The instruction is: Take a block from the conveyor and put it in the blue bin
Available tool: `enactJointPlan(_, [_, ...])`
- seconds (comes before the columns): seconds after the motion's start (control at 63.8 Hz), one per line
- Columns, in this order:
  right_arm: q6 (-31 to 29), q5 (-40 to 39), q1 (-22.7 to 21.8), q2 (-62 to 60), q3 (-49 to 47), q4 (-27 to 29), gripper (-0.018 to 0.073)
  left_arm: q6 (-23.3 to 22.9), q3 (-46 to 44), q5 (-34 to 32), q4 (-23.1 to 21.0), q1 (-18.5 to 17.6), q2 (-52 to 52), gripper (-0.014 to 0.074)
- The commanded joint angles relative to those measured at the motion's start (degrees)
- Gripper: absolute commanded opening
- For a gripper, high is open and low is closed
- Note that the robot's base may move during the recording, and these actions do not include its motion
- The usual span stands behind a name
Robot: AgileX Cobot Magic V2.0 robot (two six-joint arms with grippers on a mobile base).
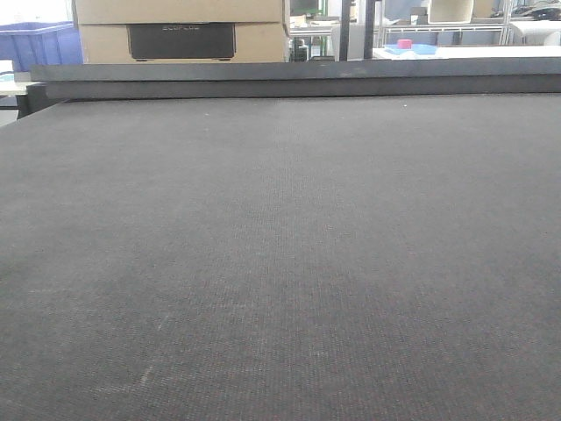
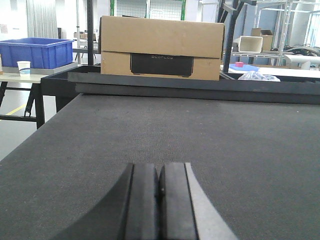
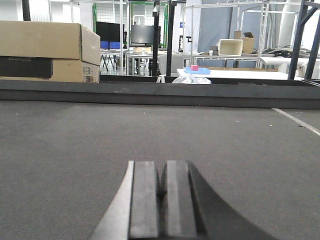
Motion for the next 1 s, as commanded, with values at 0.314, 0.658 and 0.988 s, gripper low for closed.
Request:
enactJointPlan(0.314, [-0.15,-1.03,-0.01,-0.2,-0.02,-0.42,-0.0162,-0.43,-0.12,-0.97,-0.23,-0.01,-0.31,-0.0111])
enactJointPlan(0.658, [-0.15,-1.03,-0.01,-0.2,-0.02,-0.42,-0.0162,-0.43,-0.12,-1.46,-0.13,-0.01,-0.31,-0.0111])
enactJointPlan(0.988, [-0.15,-3.18,-0.02,-0.2,-0.02,-0.42,-0.0162,-0.43,-0.12,-2.18,-0.24,-0.01,-0.31,-0.0111])
